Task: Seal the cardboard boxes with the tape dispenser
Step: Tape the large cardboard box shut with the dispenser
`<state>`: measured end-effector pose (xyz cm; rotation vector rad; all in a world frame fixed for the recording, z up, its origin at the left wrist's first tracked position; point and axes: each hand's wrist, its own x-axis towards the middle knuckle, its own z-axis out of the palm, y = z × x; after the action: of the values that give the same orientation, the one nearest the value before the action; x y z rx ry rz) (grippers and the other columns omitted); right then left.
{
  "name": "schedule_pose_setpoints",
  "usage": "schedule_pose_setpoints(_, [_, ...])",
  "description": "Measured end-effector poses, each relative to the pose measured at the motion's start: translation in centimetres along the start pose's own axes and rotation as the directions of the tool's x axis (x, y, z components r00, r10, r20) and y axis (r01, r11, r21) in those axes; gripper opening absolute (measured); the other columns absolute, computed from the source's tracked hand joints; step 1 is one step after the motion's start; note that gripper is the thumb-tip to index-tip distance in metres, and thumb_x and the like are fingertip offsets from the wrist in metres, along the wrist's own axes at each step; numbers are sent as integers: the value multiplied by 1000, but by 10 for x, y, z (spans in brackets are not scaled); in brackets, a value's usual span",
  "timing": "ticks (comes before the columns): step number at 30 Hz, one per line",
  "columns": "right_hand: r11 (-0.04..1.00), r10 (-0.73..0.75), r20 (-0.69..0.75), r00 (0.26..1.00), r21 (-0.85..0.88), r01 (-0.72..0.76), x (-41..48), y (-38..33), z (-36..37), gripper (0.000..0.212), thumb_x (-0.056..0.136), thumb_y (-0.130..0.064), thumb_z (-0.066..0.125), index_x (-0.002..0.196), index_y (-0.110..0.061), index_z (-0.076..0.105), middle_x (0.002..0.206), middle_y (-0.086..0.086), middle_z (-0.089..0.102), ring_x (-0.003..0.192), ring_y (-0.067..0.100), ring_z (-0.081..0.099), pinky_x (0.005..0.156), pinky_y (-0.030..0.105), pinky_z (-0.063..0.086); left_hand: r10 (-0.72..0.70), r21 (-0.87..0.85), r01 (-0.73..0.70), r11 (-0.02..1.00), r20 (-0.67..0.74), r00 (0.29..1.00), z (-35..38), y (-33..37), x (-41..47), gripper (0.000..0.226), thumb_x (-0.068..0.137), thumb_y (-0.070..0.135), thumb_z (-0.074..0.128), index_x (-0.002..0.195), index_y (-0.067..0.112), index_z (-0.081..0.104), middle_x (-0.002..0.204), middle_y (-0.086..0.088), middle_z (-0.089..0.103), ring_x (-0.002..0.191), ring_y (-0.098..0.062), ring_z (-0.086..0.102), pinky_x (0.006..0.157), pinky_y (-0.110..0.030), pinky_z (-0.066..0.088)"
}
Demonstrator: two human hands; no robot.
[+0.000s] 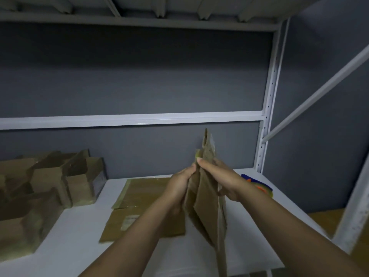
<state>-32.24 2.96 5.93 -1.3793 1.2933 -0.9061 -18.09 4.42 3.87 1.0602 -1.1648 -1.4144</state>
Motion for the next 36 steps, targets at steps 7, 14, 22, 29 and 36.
schedule_pose_setpoints(7, [997,4,-266,964,-77,-25,1,-9,-51,19,84,-12,46,102,-18,50,75,11,49,58,23,52,50,25,44,55,264,-51,963,-7,998,11,11,20,26,98,11,49,92,2,72,80,-9,73,68,-20,68,52,-16,50])
schedule_pose_setpoints(14, [960,-25,-435,900,-261,-99,16,1,-109,45,87,1,49,131,-8,52,81,15,64,50,18,63,49,29,53,178,339,-95,936,-220,959,-7,27,67,21,92,7,52,76,4,65,79,-22,67,75,-35,64,71,-45,53])
schedule_pose_setpoints(22, [973,-32,-518,855,-213,-93,56,16,-141,20,90,-18,55,80,-1,59,80,22,67,68,30,67,61,39,59,331,434,-108,894,-479,813,-47,34,156,40,99,15,41,135,21,55,129,-17,60,114,-39,58,94,-50,51])
schedule_pose_setpoints(29, [756,-321,-149,935,-635,158,87,16,-143,48,78,-69,42,92,-23,50,93,-2,57,87,18,58,74,32,47,283,473,-2,881,-524,803,-87,38,222,39,96,20,46,128,2,58,117,-21,64,105,-37,61,93,-47,51])
schedule_pose_setpoints(36, [714,-511,-303,805,-671,200,121,37,-148,24,83,-45,65,78,-27,49,93,2,49,78,15,51,60,24,37,468,615,-176,769,-354,810,-62,46,193,53,105,37,29,81,2,60,104,-18,63,101,-29,58,90,-37,45])
